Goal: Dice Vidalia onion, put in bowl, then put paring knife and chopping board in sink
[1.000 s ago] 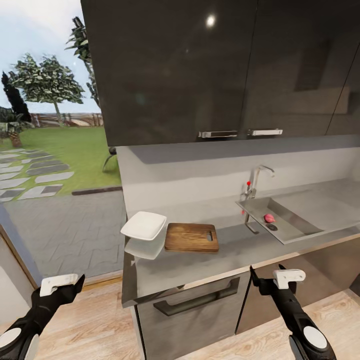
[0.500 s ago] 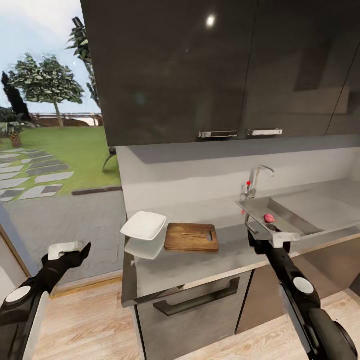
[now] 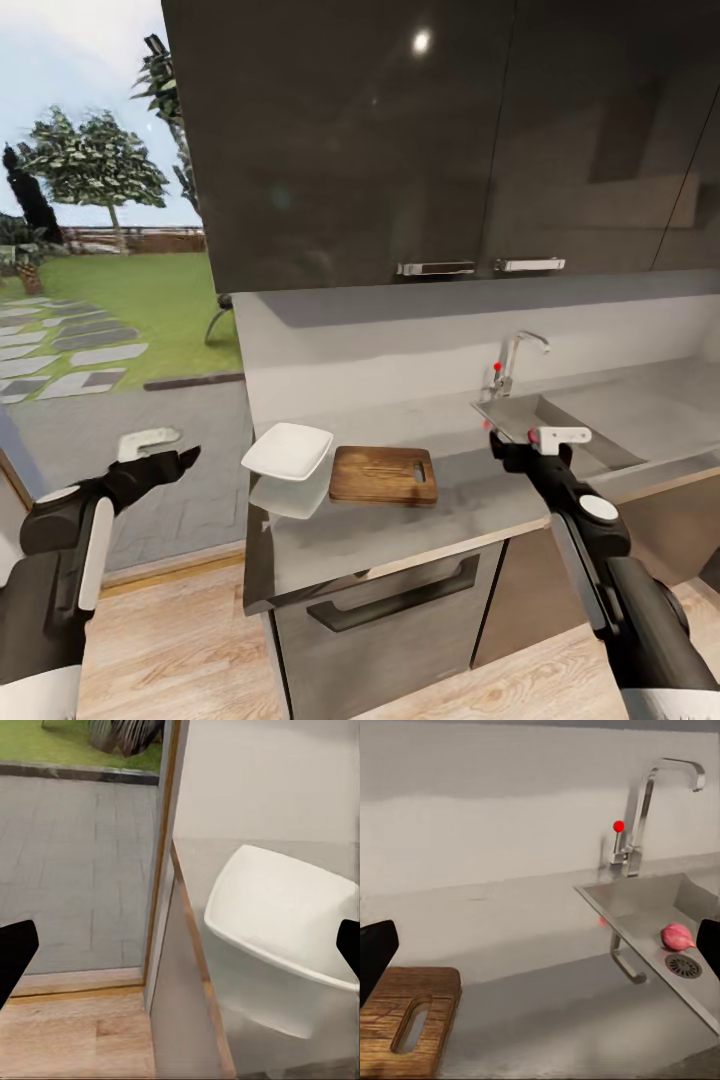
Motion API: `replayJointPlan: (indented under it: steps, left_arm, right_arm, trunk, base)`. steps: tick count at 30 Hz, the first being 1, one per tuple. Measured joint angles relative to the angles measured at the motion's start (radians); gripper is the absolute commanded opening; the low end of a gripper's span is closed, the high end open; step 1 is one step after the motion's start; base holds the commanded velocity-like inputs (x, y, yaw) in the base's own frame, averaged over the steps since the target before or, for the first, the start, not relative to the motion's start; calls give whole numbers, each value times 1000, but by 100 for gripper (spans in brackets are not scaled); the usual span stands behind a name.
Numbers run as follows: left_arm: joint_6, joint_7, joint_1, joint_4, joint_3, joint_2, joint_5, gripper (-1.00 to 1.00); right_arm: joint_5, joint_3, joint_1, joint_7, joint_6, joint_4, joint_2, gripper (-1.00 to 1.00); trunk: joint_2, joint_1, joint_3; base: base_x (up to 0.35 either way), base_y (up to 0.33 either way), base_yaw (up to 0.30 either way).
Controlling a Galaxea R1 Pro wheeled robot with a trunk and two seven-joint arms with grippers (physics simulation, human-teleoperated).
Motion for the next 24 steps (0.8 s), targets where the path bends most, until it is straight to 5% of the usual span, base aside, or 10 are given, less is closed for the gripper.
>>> replayJointPlan:
  steps: [7,18,24]
  left_arm:
    - [75,-2,-34,-30,-69,3,0,100]
    - [78,-8,-35,-34,-82,27,-1,100]
    - [78,-9,-35,-34,-82,28,-1,100]
  right_arm:
    - [-28,11,-29,4,82,0,1,100]
    - [-29,18,-31,4,86,0,1,100]
    - [-32,70,-31,3,87,-1,2,100]
  trunk:
    - [0,0,0]
    - [0,0,0]
    - [0,0,0]
  base:
    - [0,0,0]
    - [46,115,0]
    - [31,45,0]
